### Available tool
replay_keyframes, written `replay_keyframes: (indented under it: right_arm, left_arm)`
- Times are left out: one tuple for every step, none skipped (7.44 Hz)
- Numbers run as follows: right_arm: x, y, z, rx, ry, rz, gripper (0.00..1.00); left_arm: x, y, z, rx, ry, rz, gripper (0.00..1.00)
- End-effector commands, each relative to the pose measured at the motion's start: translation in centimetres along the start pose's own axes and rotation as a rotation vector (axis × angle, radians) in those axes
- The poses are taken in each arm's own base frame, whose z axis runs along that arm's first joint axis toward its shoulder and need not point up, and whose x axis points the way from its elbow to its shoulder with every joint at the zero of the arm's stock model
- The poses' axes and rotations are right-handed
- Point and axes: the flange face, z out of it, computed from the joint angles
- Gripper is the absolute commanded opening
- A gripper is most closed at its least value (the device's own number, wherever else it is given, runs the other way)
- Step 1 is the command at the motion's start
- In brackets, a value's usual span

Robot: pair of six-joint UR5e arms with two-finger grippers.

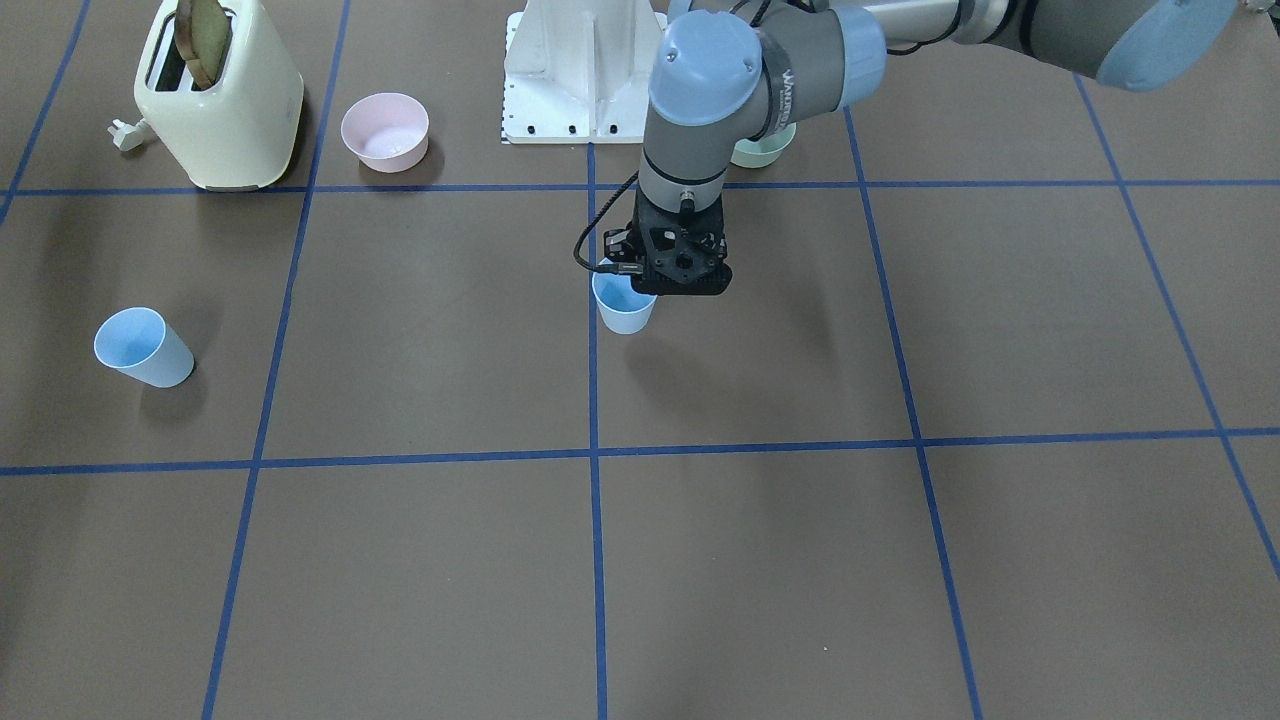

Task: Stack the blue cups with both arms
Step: 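Carry the light-blue cup with the left gripper to the table center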

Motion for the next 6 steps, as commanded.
replay_keyframes:
  right_arm:
    - [0.0, 0.0, 0.0, 0.000, -0.003, 0.000, 1.00]
    - [0.0, 0.0, 0.1, -0.001, -0.008, 0.000, 1.00]
    - [0.0, 0.0, 0.1, -0.002, -0.008, 0.001, 1.00]
    - [0.0, -0.1, 0.1, -0.001, -0.008, 0.006, 1.00]
    - [-0.1, -0.1, 0.1, 0.000, -0.009, 0.018, 1.00]
    - [0.0, -0.1, 0.1, -0.001, -0.009, 0.022, 1.00]
  left_arm:
    - [3.1, -0.5, 3.7, 0.028, 0.017, 0.006, 0.00]
    - [3.2, -0.7, 4.8, 0.033, 0.035, 0.011, 0.00]
    - [3.3, -0.6, 4.8, 0.033, 0.039, 0.014, 0.00]
    - [3.1, -0.6, 4.9, 0.032, 0.036, 0.014, 0.00]
    - [2.9, -0.7, 5.0, 0.033, 0.034, 0.018, 0.10]
    - [2.8, -0.7, 5.0, 0.034, 0.033, 0.021, 0.20]
